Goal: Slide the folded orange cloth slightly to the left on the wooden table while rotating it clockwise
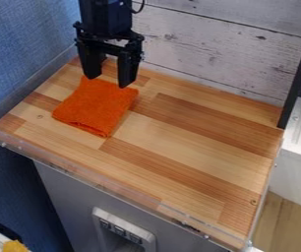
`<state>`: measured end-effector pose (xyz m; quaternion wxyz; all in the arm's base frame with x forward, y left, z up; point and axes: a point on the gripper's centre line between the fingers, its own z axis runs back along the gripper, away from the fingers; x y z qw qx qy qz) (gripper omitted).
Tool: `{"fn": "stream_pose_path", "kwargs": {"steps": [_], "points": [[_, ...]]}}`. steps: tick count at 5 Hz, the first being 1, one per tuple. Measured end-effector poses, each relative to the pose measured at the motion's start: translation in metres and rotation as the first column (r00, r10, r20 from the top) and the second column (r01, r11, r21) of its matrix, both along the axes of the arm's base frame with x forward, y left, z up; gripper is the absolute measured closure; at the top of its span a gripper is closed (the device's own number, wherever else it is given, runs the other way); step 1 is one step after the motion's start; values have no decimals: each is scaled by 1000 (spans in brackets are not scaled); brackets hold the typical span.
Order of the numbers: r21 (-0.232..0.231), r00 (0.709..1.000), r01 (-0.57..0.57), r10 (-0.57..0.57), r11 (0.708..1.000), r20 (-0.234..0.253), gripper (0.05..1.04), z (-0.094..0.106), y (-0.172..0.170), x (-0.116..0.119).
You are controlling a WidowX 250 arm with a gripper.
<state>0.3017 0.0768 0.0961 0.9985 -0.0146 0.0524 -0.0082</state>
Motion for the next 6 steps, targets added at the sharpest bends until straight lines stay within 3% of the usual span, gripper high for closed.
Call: {"fn": "stream_pose_path", "kwargs": {"steps": [2, 3, 4, 6], "points": [[0, 989, 147, -147, 989, 32, 86, 0, 2, 8], [10, 961, 268, -268, 963, 70, 85, 1, 4, 14], [31, 915, 389, -390, 921, 107, 85, 0, 7, 20], [50, 833, 537, -539, 842, 126, 87, -8, 19, 32]]}}
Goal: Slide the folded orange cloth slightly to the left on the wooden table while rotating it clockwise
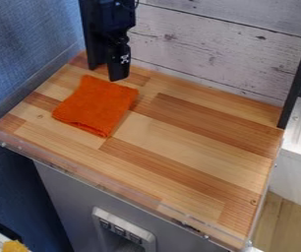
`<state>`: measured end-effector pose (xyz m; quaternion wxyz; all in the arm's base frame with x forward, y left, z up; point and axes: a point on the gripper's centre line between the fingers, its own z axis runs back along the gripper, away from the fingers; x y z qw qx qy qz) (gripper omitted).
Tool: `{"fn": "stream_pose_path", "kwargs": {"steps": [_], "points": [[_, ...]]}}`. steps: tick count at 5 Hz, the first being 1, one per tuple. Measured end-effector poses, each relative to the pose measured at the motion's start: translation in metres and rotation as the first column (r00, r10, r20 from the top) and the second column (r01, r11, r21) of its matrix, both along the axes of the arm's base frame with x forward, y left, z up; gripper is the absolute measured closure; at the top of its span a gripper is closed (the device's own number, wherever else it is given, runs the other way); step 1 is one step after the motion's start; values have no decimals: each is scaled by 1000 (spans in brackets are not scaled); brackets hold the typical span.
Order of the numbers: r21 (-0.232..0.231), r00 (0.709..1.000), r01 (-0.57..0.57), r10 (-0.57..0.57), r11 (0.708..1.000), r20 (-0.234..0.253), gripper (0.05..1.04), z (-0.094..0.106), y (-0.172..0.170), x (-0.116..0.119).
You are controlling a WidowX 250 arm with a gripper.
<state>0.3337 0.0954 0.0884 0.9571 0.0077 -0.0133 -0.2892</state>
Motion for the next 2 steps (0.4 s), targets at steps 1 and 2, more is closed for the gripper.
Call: {"fn": "stream_pose_path", "kwargs": {"steps": [1, 2], "points": [[2, 999, 51, -51, 999, 8, 88, 0, 9, 2], [-7, 996, 91, -91, 996, 9, 85, -3, 12, 5]]}}
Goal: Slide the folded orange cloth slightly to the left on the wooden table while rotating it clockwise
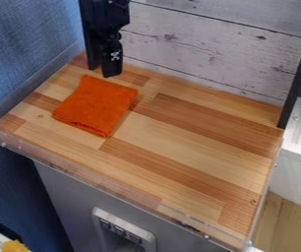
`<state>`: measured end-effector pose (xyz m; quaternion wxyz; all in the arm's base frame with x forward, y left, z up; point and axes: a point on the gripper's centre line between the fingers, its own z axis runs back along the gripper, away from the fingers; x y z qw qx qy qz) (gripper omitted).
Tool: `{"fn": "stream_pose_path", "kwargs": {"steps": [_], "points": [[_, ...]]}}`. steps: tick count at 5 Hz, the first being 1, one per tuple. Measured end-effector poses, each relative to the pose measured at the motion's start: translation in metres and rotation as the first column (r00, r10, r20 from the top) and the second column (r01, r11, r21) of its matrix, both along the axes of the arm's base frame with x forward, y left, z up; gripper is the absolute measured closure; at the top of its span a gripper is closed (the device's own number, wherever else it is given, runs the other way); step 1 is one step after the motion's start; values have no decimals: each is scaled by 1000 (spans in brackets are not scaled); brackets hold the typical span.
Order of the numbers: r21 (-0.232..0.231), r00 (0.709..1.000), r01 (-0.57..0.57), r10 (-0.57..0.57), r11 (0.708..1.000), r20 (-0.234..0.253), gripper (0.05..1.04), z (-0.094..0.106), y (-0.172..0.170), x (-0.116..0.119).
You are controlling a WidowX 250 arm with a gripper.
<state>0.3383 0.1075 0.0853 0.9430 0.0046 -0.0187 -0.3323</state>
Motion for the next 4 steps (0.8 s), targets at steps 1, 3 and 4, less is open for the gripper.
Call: {"fn": "stream_pose_path", "kwargs": {"steps": [1, 3, 4], "points": [[-10, 1000, 22, -22, 1000, -1, 85, -3, 2, 1], [-25, 998, 52, -52, 998, -23, 129, -2, 9, -4], [-30, 998, 57, -58, 998, -34, 385, -9, 9, -9]]}}
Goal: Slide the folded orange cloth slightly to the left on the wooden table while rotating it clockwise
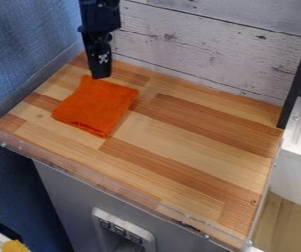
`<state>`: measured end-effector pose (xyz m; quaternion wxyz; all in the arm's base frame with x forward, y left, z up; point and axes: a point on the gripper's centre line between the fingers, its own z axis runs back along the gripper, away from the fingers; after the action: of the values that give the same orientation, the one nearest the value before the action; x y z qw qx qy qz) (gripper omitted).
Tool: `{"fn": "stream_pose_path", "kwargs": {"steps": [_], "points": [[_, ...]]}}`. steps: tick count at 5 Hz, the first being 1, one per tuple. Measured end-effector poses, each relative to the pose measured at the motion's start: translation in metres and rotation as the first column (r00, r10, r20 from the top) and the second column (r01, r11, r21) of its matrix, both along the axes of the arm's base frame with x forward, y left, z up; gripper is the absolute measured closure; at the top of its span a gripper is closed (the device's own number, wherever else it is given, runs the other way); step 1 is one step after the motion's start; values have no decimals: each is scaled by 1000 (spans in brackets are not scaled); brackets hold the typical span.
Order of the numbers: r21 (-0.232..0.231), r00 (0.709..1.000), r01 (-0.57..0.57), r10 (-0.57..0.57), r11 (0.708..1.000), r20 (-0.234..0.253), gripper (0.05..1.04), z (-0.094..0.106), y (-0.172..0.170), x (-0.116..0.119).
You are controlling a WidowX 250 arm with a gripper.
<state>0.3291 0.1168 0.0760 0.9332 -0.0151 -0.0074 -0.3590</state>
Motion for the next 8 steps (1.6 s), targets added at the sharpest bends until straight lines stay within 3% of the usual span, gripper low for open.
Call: {"fn": "stream_pose_path", "kwargs": {"steps": [1, 2, 3, 6, 8], "points": [[1, 1000, -4, 4, 1000, -5, 691, -4, 0, -3], [7, 999, -19, 20, 1000, -29, 915, -13, 0, -6], [15, 998, -35, 36, 999, -42, 1013, -22, 1, -7], [67, 998, -35, 38, 997, -42, 1019, -51, 5, -7], [90, 1000, -27, 26, 996, 10, 1021, -60, 8, -2]]}}
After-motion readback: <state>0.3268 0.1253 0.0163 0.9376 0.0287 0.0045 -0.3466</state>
